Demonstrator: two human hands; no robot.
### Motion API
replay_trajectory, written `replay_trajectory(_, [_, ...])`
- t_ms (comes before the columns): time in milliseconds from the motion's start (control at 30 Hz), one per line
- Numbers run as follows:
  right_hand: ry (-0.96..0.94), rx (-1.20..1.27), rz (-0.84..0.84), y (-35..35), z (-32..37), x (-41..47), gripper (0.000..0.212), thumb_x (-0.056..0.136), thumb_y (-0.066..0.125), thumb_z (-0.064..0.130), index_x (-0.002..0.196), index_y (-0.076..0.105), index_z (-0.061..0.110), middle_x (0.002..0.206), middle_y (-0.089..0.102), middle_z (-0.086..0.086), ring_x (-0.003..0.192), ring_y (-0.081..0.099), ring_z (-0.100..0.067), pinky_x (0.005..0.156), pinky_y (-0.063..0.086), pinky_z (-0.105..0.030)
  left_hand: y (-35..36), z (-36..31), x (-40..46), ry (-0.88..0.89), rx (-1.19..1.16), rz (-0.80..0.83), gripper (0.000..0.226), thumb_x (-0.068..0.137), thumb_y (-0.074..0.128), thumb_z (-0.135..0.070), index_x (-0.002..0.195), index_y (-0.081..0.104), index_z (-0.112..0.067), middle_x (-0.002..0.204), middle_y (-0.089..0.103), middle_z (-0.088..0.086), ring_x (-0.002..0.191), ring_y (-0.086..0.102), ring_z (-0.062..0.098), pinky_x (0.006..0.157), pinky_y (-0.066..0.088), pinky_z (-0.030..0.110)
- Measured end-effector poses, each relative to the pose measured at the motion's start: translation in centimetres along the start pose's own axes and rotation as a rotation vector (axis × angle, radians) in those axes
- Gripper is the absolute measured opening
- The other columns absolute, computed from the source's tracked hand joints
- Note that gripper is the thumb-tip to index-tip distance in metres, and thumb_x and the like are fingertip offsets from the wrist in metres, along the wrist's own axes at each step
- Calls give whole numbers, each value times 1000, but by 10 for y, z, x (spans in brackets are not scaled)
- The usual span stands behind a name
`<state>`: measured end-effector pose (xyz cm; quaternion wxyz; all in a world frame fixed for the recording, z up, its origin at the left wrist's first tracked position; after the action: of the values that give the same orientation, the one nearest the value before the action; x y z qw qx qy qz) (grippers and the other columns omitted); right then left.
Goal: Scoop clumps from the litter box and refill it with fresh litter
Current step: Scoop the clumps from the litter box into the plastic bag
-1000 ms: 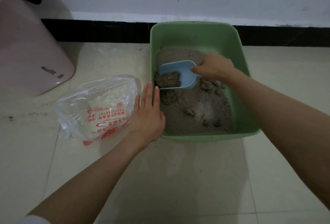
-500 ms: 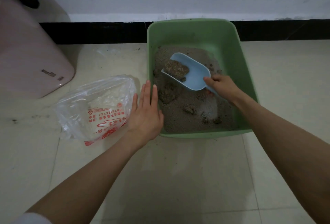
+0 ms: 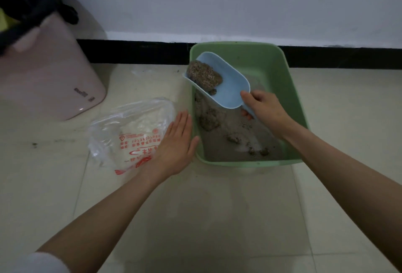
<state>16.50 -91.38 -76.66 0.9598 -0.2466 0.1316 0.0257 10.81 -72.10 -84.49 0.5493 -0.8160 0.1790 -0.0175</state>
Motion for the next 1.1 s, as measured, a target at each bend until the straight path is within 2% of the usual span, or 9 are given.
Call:
replay_trajectory(100, [10,0,69,34,25,-14,30,98,46,27,86,58,2,63,57,-5,39,51,1,43,42,-9,-13,34,-40,-61,-122,-213,63,94,24,-35,146,18,-1,156,8,13,142,-3,18,117,5,34])
replay_trajectory(167, [62,22,119,65,30,-24,29,98,47,26,83,57,3,61,56,-6,35,48,1,39,40,-9,-25,78,-71,-227,-204,-384,58,90,35,-25,142,30,0,152,22,19,143,11,28,116,17,41])
replay_trajectory(267, [169,64,211,114,22,-44,34,97,48,27,72,56,5,59,55,-7,32,46,0,38,38,-13,-39,147,-113,-514,-308,-561,55,88,46,-7,139,31,4,146,28,27,139,21,38,114,19,39])
replay_trajectory(467, [359,-57,367,180,12,-73,36,98,46,29,73,58,5,59,55,-6,46,46,-12,46,38,-22,-10,226,-130,-899,-670,-383,69,91,56,-15,147,17,-4,145,34,22,132,36,35,109,30,39])
replay_trajectory(600, [355,-181,397,204,27,-66,30,98,45,22,83,58,1,64,55,-9,49,46,-14,47,37,-23,-7,221,-120,-853,-828,-367,65,92,55,-17,147,21,-13,143,40,16,126,45,32,106,37,43])
replay_trajectory(733, [218,-408,459,211,53,-53,30,97,42,12,110,57,-10,89,61,-23,65,49,-25,53,38,-29,-11,209,-116,-758,-802,-314,59,94,51,-12,146,24,-11,146,37,14,129,42,29,107,34,36])
replay_trajectory(933, [28,-842,469,184,83,-44,16,94,44,11,80,48,3,73,52,-12,56,48,-21,45,34,-24,-17,199,-121,-663,-611,-265,55,95,49,-14,145,27,-8,148,34,14,135,35,27,110,27,33])
replay_trajectory(1033, [23,-808,463,161,88,-44,29,95,45,14,68,50,4,66,54,-8,48,45,-14,45,38,-23,-30,186,-119,-615,-565,-319,53,94,48,-8,144,30,-5,148,32,15,137,31,26,109,22,27])
replay_trajectory(1100, [54,-657,428,140,89,-43,29,96,45,17,78,61,1,66,60,-4,49,50,-12,49,45,-21,-40,173,-117,-562,-511,-396,49,92,47,-2,140,35,-1,145,36,18,135,33,28,107,21,21])
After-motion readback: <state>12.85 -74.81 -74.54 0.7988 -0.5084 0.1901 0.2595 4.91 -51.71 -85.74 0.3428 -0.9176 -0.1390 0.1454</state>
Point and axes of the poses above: each hand's wrist, its own x-axis towards the middle knuckle, its own y-axis out of the palm, z = x × y, the point moved 8 cm from there along x, towards the middle knuckle
